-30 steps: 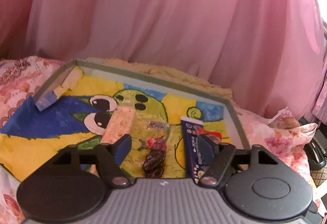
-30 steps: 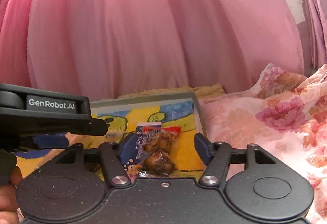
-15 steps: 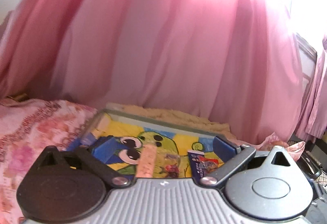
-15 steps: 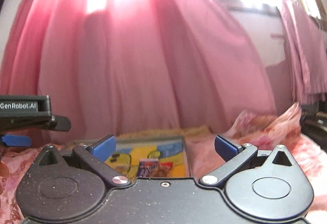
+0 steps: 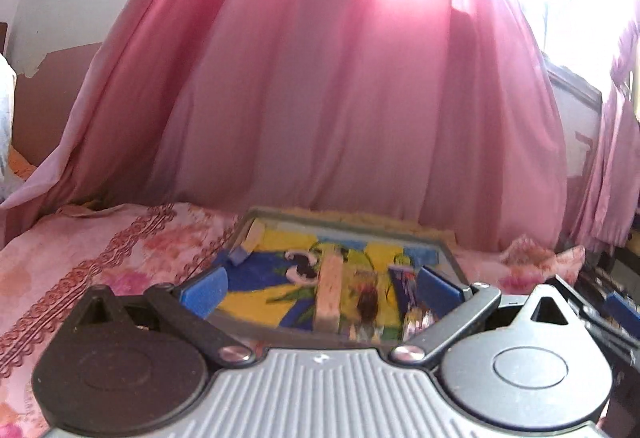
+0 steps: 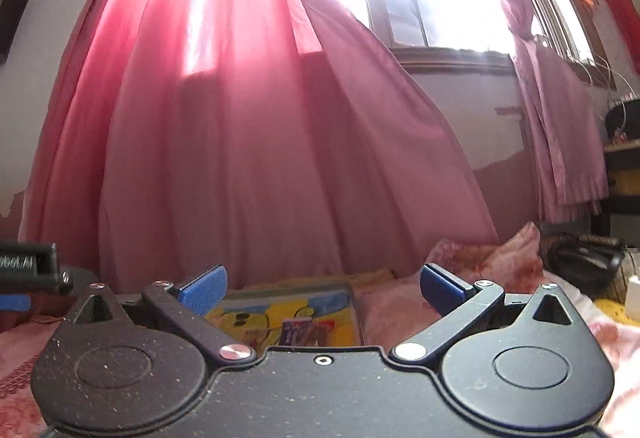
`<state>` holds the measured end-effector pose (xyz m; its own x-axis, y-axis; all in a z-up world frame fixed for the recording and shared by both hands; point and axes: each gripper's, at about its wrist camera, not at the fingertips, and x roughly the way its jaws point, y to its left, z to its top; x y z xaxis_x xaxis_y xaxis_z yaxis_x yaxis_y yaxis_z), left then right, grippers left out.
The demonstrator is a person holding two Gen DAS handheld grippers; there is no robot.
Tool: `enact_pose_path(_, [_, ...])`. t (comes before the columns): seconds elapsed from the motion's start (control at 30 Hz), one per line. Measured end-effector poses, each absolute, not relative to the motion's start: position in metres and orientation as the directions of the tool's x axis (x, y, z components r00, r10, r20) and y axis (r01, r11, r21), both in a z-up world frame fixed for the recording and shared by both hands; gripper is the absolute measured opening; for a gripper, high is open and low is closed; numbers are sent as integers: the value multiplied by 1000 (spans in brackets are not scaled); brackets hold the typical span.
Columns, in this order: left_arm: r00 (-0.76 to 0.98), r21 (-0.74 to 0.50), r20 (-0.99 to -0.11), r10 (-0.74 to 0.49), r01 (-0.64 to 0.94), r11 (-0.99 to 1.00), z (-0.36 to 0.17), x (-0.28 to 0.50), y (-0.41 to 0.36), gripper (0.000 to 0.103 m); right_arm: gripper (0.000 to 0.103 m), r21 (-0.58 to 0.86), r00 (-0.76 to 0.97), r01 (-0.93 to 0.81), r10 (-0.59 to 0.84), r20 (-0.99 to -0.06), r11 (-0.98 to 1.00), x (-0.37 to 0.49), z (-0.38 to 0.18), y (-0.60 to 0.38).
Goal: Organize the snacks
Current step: 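Lift both tools away from the tray toward the remaining snacks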
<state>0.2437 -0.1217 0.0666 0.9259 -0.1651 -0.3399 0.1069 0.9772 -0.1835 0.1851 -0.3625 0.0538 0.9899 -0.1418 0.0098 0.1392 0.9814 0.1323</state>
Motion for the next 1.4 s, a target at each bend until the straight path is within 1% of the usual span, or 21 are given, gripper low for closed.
enact_pose_path(0.17, [921,-145,-358,-156,111,983,61,217,-114,103,102,135,989,145,-144,-16,980,160,47,-356])
enact_pose_path(0.37, [912,-121,-383,-146,107,987,52,190,-101,103,102,138,987,149,-139,-76,979,131,37,-347])
enact_pose_path(0.67, [886,-89,-445,-131,102,991,26,155,-79,103,102,130,972,139,-110,-208,982,100,20,-331])
enact_pose_path(0.83, [860,-69,-495,-125,105,992,6,140,-70,103,102,131,957,120,-80,-279,984,89,13,-321])
enact_pose_path(1.07, [829,-57,-546,-119,105,993,-15,122,-57,103,102,112,936,96,-52,-348,989,77,7,-305])
enact_pose_path(1.17, [814,-52,-570,-114,103,993,-23,118,-52,103,102,93,913,83,-38,-405,992,78,2,-298])
enact_pose_path(1.3, [793,-50,-599,-113,104,993,-33,112,-48,103,102,78,864,51,-4,-504,996,83,-8,-288])
enact_pose_path(1.4, [781,-49,-614,-114,107,993,-38,108,-46,103,102,70,842,23,18,-539,997,84,-14,-281])
